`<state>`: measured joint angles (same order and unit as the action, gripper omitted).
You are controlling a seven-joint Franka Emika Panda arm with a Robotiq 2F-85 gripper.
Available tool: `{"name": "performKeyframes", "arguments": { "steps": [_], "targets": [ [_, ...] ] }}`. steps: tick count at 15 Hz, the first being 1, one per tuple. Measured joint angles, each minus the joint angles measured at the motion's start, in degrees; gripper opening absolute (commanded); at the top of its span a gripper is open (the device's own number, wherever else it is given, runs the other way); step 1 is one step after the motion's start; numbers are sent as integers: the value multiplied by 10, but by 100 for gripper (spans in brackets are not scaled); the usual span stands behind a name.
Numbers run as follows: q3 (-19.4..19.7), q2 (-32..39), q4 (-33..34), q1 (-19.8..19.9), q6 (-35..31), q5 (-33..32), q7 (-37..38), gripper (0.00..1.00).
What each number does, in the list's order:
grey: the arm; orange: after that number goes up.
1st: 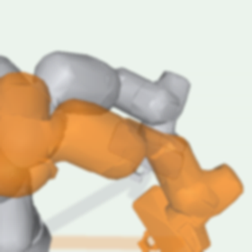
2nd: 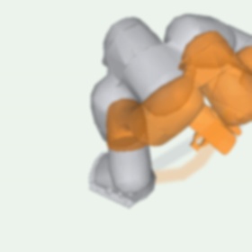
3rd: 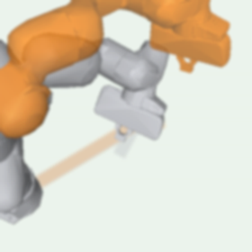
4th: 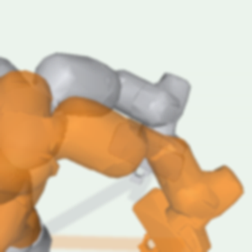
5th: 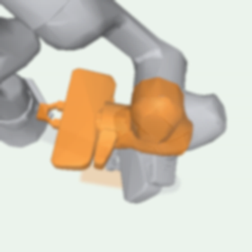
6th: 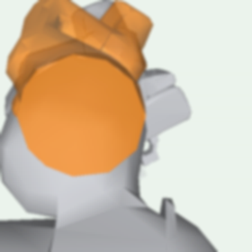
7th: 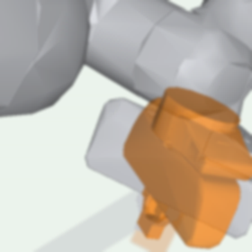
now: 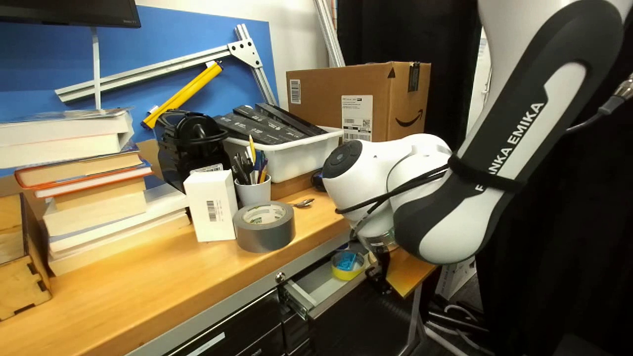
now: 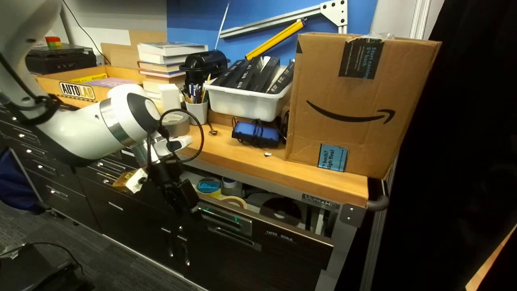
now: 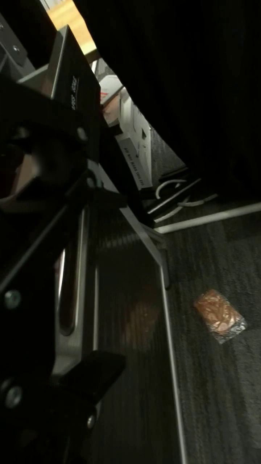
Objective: Put the blue object into the drawer then close the drawer
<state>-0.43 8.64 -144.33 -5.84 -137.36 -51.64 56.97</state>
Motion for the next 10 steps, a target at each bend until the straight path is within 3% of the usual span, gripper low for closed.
{"name": "performKeyframes", "arguments": {
  "steps": [6,10],
  "targets": [
    [-4,35,61,-19,-26,-164,206,100],
    [-9,40,74,-16,-26,-186,254,100]
  ]
}}
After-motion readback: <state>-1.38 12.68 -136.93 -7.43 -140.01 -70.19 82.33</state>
